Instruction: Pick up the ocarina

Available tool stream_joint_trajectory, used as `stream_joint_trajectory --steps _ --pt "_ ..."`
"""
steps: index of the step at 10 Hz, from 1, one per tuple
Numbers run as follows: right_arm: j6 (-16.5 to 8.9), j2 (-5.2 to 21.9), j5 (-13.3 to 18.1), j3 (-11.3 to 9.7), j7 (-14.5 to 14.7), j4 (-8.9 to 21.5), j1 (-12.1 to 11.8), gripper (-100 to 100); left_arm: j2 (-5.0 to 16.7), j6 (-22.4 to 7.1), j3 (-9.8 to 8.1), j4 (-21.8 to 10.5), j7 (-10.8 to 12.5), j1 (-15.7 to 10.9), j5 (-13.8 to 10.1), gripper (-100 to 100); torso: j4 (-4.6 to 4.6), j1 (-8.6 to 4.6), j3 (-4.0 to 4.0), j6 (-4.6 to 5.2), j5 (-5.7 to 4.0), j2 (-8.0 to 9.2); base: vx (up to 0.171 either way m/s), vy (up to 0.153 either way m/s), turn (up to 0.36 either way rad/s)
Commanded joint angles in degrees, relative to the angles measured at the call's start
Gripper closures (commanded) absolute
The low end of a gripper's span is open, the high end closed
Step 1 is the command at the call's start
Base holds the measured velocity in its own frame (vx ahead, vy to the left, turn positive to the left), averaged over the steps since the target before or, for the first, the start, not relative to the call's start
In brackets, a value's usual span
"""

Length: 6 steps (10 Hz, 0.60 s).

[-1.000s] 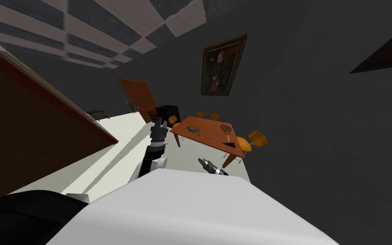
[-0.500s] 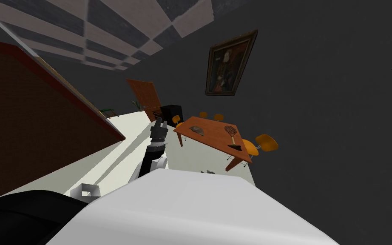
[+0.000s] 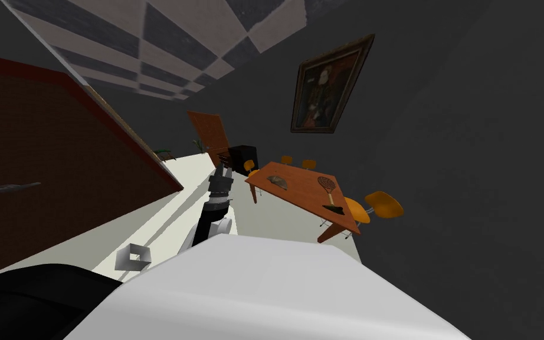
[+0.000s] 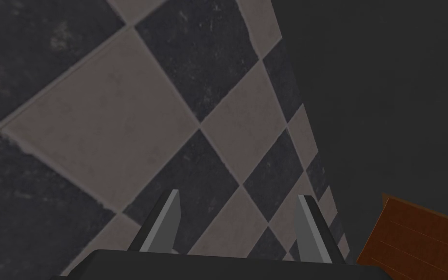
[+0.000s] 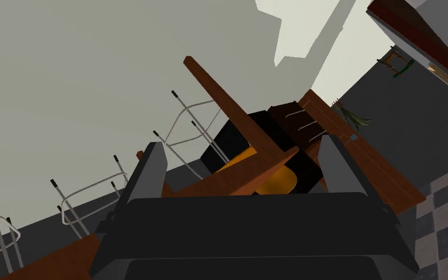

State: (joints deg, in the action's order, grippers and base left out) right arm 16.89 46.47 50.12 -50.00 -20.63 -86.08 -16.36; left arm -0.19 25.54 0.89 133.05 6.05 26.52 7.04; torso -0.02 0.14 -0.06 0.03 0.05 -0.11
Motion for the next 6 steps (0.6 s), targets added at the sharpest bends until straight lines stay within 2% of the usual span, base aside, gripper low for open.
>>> stream_joint_trajectory --steps 1,2,3,4,5,6 --pt "0.89 0.08 0.33 0.21 0.87 2.45 -0.49 -100 0.00 0.00 0.00 0.00 0.00 0.00 0.00 0 0.00 0.00 0.00 0.00 0.00 0.00 0.018 0.017 -0.024" --pt "0.89 0.08 0.33 0.21 0.87 2.45 -0.49 -100 0.00 0.00 0.00 0.00 0.00 0.00 0.00 0 0.01 -0.08 0.03 0.01 -0.01 0.05 0.005 0.000 -0.018" --pt "0.44 2.78 3.12 -2.61 0.14 4.60 0.22 -100 0.00 0.00 0.00 0.00 0.00 0.00 0.00 0 0.03 -0.14 0.06 0.01 -0.03 0.11 0.032 0.033 0.268" --pt "0.44 2.78 3.12 -2.61 0.14 6.66 0.22 -100 0.00 0.00 0.01 0.00 0.00 -0.01 0.00 0 0.02 -0.07 0.03 -0.05 -0.01 0.03 0.040 0.023 0.089" --pt "0.04 4.75 5.31 -4.19 -0.58 9.52 0.93 -100 0.00 0.00 0.00 0.00 0.00 0.00 0.00 0 0.00 -0.09 0.00 0.01 -0.02 0.01 0.048 0.036 0.174" --pt "0.04 5.43 5.89 -5.38 -0.58 10.88 0.93 -100 0.00 0.00 0.00 0.00 0.00 0.00 0.00 0 0.00 -0.05 -0.02 -0.03 -0.01 -0.04 0.044 0.038 0.101"
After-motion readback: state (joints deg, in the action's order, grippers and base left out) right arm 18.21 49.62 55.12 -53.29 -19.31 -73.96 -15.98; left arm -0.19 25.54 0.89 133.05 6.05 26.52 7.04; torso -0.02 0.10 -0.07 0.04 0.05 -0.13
